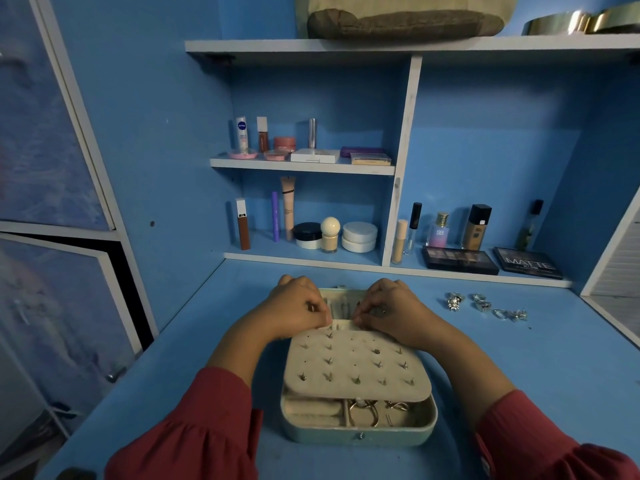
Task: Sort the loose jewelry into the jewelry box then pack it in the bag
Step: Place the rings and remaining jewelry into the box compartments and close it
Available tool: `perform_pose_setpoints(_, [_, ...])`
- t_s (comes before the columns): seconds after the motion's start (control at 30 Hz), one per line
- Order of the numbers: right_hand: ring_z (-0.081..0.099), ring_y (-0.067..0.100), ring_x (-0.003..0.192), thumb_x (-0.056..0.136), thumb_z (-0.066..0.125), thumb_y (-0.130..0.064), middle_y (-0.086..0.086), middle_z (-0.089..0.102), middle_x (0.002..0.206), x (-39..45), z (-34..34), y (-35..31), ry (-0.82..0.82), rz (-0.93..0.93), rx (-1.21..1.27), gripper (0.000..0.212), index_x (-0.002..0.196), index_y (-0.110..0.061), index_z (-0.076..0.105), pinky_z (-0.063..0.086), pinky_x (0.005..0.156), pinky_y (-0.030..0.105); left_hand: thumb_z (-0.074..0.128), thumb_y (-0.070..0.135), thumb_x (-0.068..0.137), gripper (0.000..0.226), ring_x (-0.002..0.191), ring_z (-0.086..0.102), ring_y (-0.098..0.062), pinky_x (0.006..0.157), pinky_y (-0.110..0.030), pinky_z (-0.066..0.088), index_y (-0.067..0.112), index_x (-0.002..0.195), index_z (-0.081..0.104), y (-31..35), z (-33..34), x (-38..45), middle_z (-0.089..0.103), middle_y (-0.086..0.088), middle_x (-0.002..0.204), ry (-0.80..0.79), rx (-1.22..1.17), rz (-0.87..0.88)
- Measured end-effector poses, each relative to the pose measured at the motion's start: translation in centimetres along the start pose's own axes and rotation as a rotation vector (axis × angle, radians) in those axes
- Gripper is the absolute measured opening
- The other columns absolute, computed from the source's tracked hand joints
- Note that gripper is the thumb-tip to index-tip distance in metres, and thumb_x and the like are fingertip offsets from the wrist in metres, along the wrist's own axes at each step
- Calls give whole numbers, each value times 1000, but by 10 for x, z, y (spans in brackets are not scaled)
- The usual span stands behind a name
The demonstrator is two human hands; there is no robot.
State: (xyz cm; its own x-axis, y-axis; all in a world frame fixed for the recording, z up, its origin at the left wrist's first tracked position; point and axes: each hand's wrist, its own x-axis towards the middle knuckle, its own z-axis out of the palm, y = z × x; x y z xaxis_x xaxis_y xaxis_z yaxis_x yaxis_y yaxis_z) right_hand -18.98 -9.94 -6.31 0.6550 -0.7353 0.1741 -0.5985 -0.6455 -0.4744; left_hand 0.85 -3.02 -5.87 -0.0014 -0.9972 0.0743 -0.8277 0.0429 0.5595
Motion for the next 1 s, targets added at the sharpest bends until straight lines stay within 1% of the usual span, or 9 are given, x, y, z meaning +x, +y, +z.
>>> perform_pose_setpoints(0.03, [36,11,107,84,69,-36,-13,46,102,0,0,1,0,3,-9,5,87,-41,69,35,100,33,70,32,82,7,114,34,-11,105,-34,34,28,77,69,2,2,1,51,10,107,-8,14,2])
perform_pose_setpoints(0.17, [37,14,110,87,66,-36,-10,46,104,1,1,2,2,15,-27,16,100,-28,73,34,101,34,70,33,83,8,116,34,-13,104,-31,32,29,78,66,5,5,2,50,8,109,-32,32,1])
perform_pose_setpoints(0.33, [37,14,110,87,66,-36,-11,46,103,1,2,3,13,17,-25,15,98,-29,73,35,100,34,69,35,84,20,115,30,-12,104,-28,28,36,104,69,3,3,2,46,8,110,-25,72,29])
perform_pose_setpoints(0.57, [38,13,108,86,67,-36,-12,46,101,1,3,4,25,2,-24,13,96,-29,73,36,99,34,72,31,81,8,113,34,-14,103,-34,32,31,88,71,-1,-6,-1,49,12,102,82,7,13])
perform_pose_setpoints(0.67, [38,13,107,86,67,-35,-13,45,99,1,3,5,30,-5,-17,12,94,-30,73,36,99,34,73,29,79,5,114,35,-13,103,-34,32,33,81,70,-3,-6,-2,50,13,103,45,27,-3])
perform_pose_setpoints(0.77, [38,12,107,87,66,-35,-14,45,99,1,3,5,31,-2,-10,10,93,-31,72,35,100,34,70,20,80,14,113,35,-12,103,-32,31,34,77,70,-3,-8,-2,51,13,104,28,-17,-17])
perform_pose_setpoints(0.87, [38,12,108,88,65,-34,-14,45,99,2,3,5,34,-6,-18,11,94,-31,72,35,100,34,63,9,81,30,112,36,-12,102,-30,30,38,74,68,-10,-19,-4,50,14,100,133,-88,-66])
perform_pose_setpoints(0.93, [38,12,108,88,64,-35,-15,45,99,2,3,5,32,-7,-18,11,95,-31,73,35,100,34,64,11,83,31,113,35,-13,103,-32,29,41,75,68,-15,-23,-5,50,15,100,128,-65,-68])
perform_pose_setpoints(1.0, [38,13,108,88,64,-35,-14,45,100,2,3,5,29,-5,-20,12,95,-31,73,35,99,34,67,24,85,19,114,34,-13,104,-32,27,42,85,70,-17,-21,-6,49,14,103,68,-13,-56])
